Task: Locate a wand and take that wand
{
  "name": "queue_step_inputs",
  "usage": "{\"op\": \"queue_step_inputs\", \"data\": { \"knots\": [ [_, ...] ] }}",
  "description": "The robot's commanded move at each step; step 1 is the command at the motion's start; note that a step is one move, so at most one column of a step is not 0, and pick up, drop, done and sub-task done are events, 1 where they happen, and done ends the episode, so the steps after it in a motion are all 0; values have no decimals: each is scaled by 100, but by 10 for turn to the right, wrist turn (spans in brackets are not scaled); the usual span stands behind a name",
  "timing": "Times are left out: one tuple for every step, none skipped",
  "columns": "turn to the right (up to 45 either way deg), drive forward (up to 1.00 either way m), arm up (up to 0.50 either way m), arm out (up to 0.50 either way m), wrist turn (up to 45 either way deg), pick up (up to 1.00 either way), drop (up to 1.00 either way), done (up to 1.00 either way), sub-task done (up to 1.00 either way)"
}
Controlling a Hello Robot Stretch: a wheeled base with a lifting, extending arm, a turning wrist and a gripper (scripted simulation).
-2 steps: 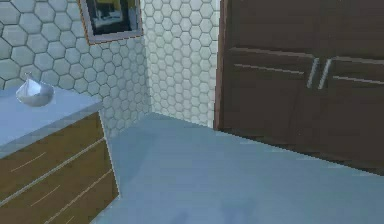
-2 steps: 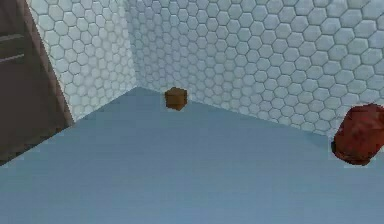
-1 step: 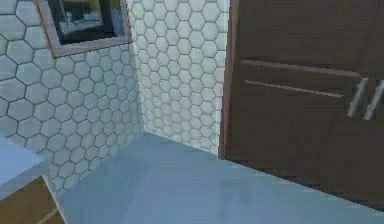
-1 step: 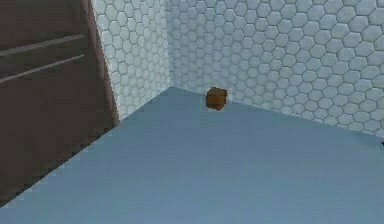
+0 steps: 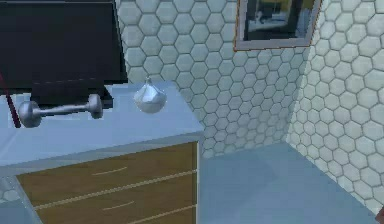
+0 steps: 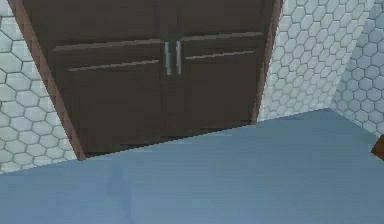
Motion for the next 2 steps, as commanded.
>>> {"op": "queue_step_inputs", "data": {
  "knots": [
    [-150,0,0,0,0,0,0,0,0],
    [0,45,0,0,0,0,0,0,0]
  ]
}}
